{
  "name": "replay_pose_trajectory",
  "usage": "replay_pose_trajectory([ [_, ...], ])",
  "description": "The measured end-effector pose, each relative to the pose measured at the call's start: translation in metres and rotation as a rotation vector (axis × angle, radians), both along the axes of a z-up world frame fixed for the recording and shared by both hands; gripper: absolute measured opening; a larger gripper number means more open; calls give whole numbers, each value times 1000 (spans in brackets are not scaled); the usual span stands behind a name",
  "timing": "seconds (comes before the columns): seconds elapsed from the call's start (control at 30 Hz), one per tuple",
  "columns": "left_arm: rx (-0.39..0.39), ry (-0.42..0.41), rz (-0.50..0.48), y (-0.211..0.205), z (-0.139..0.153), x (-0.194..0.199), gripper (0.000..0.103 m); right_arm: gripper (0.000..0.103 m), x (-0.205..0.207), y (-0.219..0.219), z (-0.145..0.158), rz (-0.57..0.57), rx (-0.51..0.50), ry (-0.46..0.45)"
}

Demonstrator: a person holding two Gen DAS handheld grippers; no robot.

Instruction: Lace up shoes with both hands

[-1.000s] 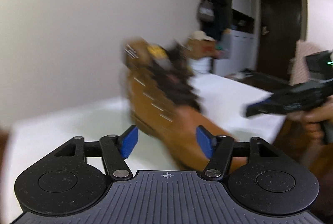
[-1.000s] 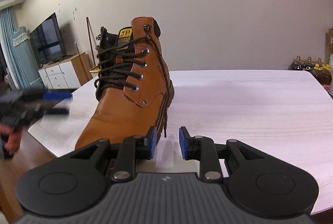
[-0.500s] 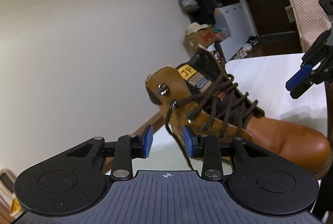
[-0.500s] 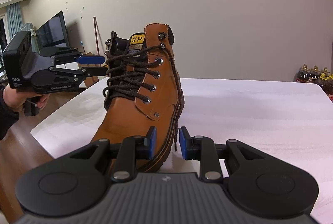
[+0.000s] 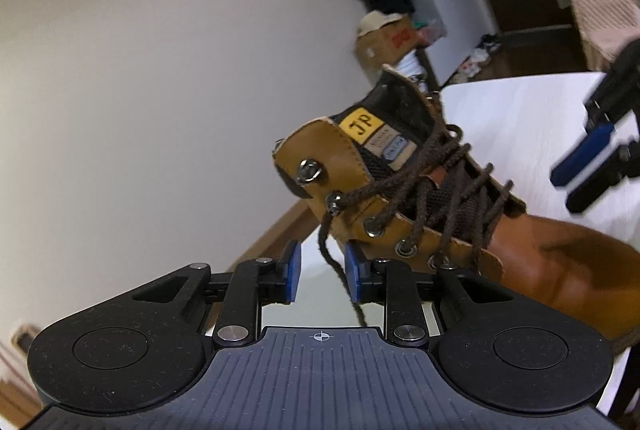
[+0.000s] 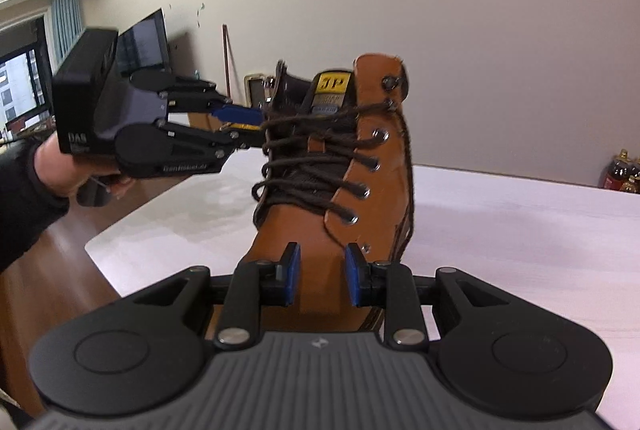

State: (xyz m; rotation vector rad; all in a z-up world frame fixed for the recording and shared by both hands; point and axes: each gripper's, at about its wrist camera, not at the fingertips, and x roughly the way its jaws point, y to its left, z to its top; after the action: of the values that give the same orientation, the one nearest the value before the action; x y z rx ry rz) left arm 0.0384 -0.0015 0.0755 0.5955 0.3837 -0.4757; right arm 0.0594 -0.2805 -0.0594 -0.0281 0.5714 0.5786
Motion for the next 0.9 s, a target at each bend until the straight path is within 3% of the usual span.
replay_pose_trajectory([
  [0.1, -4, 19, 18, -3, 3, 1, 12, 27, 1, 5, -1, -2, 0, 20],
  [0.2, 4, 22, 15, -5, 5, 2, 11, 28, -1, 8, -1, 3, -7, 25],
  [0.9, 14, 35, 12, 0, 6, 13, 10, 29, -3, 13, -6, 16, -29, 58],
])
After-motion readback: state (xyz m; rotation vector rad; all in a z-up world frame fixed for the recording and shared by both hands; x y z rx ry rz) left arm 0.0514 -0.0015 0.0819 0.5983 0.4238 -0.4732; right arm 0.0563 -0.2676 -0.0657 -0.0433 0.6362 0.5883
